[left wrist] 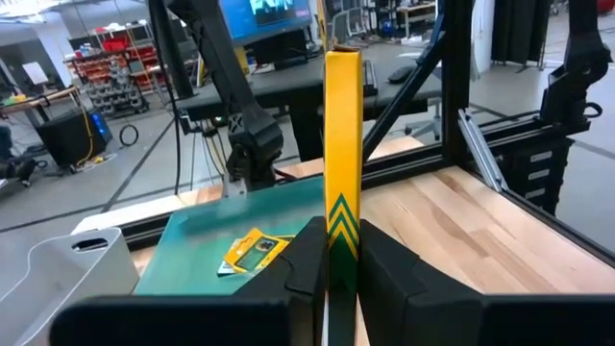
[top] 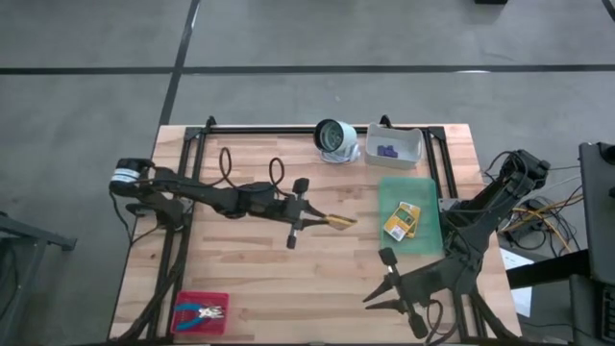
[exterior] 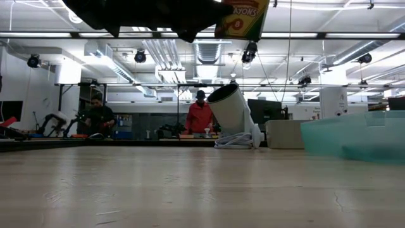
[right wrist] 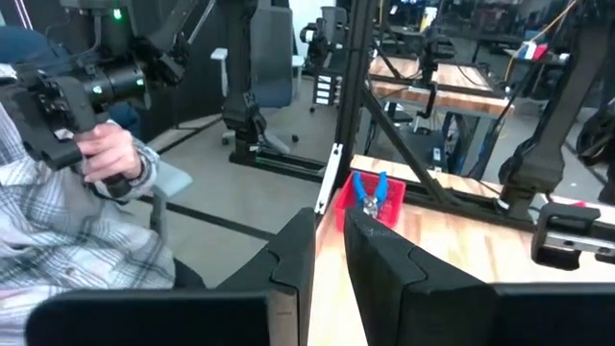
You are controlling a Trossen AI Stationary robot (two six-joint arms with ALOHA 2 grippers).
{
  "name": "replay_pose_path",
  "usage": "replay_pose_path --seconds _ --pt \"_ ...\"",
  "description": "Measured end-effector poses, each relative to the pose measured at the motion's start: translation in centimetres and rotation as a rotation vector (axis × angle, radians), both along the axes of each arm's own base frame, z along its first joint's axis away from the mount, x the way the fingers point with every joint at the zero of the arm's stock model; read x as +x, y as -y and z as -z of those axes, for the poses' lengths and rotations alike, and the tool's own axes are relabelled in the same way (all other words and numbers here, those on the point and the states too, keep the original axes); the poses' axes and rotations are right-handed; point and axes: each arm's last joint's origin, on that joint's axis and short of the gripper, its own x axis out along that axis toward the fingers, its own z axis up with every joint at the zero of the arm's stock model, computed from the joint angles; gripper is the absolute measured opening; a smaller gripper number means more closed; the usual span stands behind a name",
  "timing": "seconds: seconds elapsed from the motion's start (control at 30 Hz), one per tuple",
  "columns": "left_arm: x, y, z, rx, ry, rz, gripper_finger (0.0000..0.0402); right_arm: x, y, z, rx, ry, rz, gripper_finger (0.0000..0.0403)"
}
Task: Pick & Place School Supplies
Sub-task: Put the crayon box into the green bin
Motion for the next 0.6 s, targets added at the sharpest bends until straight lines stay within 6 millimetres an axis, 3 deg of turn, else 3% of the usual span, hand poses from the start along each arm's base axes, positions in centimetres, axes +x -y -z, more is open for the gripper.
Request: replay_pose_path --seconds 0.13,0.3,0.6 --pt "0.0 0.0 -0.1 0.0 0.009 0.0 0.0046 0.2 0.3 -0.1 0.016 0.006 0.034 0.0057" --pt "0.1 0.0 -0.2 0.0 0.011 0.0 0.0047 0.6 1.2 0.4 -0.014 -0.022 0.224 0.006" --pt "0.1 0.0 -0.2 0.0 0.007 0.001 0.0047 0.7 1.3 0.4 -0.044 -0.014 0.241 0.0124"
